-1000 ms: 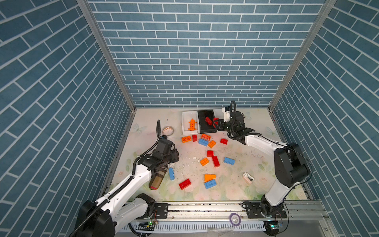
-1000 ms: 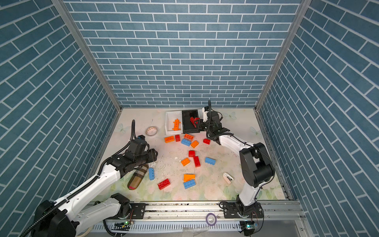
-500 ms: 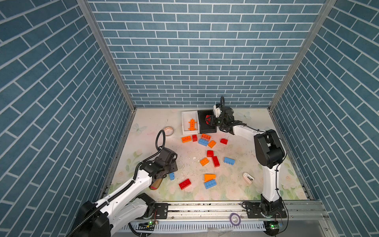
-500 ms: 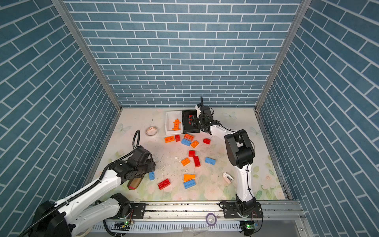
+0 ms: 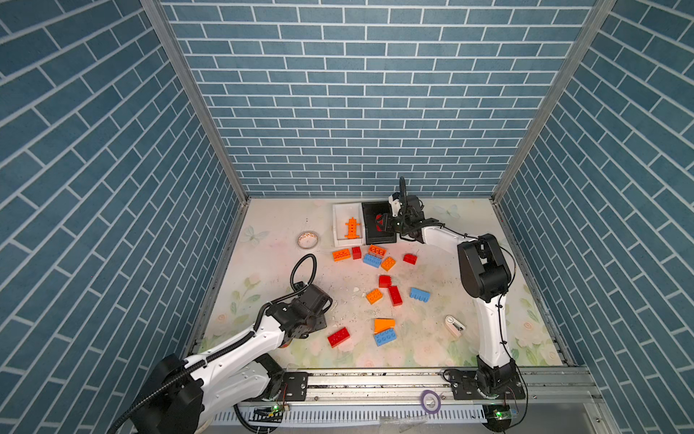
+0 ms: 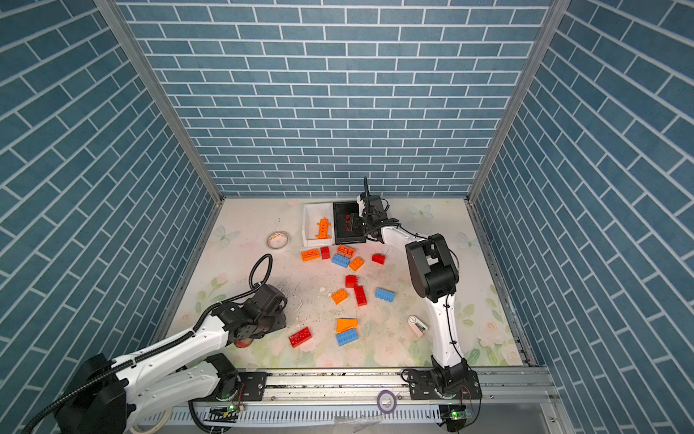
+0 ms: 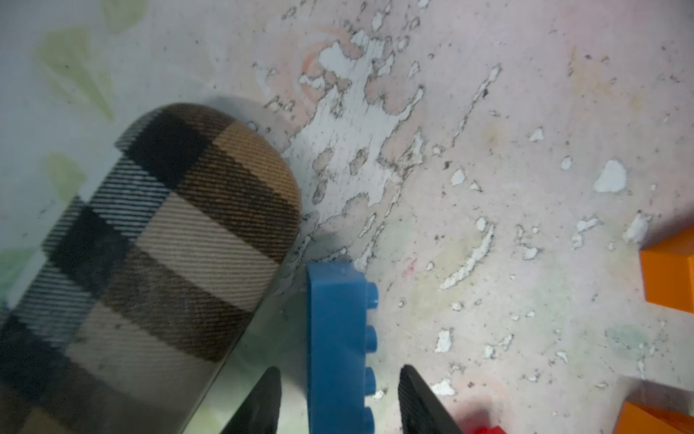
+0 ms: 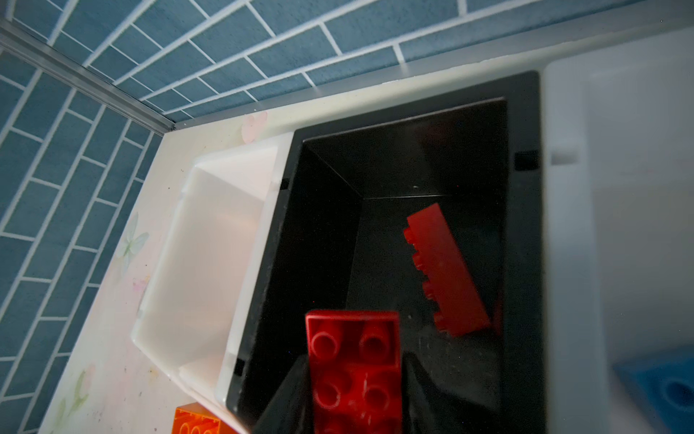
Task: Sort the legos into containers by color
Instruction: Place the lego in the container, then pick up the lego from the bottom-left of the table.
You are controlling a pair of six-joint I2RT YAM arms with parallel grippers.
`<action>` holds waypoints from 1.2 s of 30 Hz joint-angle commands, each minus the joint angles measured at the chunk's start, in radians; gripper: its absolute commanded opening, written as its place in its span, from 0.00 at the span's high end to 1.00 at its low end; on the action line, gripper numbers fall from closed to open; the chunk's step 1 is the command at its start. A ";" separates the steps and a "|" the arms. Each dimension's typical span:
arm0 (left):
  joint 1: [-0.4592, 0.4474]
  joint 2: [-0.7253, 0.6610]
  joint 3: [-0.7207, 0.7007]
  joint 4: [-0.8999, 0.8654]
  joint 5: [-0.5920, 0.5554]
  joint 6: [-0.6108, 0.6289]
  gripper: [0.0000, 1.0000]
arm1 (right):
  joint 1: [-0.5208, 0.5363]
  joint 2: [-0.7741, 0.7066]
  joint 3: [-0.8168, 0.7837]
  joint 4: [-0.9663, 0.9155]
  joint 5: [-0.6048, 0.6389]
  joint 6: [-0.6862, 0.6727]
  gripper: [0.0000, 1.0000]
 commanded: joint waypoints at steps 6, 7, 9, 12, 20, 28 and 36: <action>-0.009 0.055 -0.006 0.032 -0.052 -0.012 0.49 | 0.009 -0.047 -0.009 -0.002 0.004 -0.043 0.39; -0.009 0.060 -0.004 0.035 -0.058 -0.009 0.50 | 0.011 -0.057 -0.014 -0.007 0.009 -0.049 0.39; -0.009 0.067 0.001 0.035 -0.073 -0.002 0.52 | 0.014 -0.075 -0.029 -0.006 0.010 -0.051 0.38; -0.008 0.081 0.005 0.032 -0.082 0.007 0.54 | 0.016 -0.107 -0.062 0.010 0.007 -0.047 0.38; -0.008 0.107 0.009 0.042 -0.082 0.029 0.65 | 0.019 -0.198 -0.148 0.055 0.010 -0.029 0.38; -0.010 0.124 0.014 0.071 -0.061 0.060 0.73 | 0.020 -0.293 -0.256 0.100 0.030 -0.007 0.39; -0.008 0.148 0.065 0.078 -0.042 0.128 0.82 | 0.018 -0.384 -0.373 0.108 0.050 -0.011 0.40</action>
